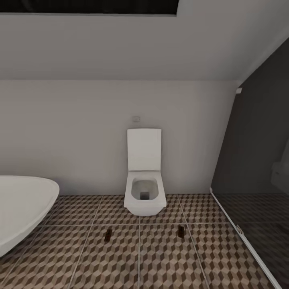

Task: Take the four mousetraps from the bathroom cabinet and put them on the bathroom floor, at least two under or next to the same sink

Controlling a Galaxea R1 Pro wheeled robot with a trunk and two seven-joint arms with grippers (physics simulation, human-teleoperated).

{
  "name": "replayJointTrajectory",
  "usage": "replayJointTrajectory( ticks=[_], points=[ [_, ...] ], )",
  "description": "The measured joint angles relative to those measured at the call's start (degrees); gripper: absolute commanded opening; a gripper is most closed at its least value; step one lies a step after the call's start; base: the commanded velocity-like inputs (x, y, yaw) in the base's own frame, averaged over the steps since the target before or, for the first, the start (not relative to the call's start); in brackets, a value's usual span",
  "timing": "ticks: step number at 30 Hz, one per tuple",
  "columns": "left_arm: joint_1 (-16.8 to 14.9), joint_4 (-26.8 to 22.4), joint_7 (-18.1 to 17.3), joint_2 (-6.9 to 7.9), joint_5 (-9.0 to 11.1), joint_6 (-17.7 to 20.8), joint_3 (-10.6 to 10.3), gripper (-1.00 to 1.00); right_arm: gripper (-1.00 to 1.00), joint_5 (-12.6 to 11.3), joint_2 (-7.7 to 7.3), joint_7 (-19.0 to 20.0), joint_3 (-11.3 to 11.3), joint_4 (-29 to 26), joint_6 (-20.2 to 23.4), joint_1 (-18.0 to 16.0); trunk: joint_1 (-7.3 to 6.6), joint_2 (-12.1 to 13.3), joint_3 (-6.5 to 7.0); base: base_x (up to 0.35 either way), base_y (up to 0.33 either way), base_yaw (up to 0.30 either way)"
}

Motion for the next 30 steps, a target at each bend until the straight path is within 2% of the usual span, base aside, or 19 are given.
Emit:
replayJointTrajectory(
  ticks=[7,11,19,30],
  points=[
    [2.0,0.0,-0.3,-0.49,-0.1,-0.1,0.0,1.00,1.00,0.0,0.10,1.1,0.0,0.0,-0.7,3.1,-1.54,2.8,1.26,0.000,0.000,0.000],
    [3.2,0.0,-0.4,-0.58,-0.1,-0.8,0.0,1.00,1.00,0.1,0.70,1.3,0.0,0.0,-1.6,4.7,-2.42,4.4,1.97,0.000,0.000,0.000],
    [4.9,0.0,-0.5,-0.54,-0.2,-2.6,0.0,1.00,1.00,0.1,1.71,1.4,0.0,0.0,-2.2,5.9,-4.17,7.6,3.41,0.000,0.000,0.000],
    [6.4,0.0,-0.5,-0.44,-0.2,-3.3,0.0,1.00,1.00,0.2,1.97,1.5,0.0,0.0,-2.4,6.5,-6.59,12.0,5.39,0.000,0.000,0.000]
  ],
)
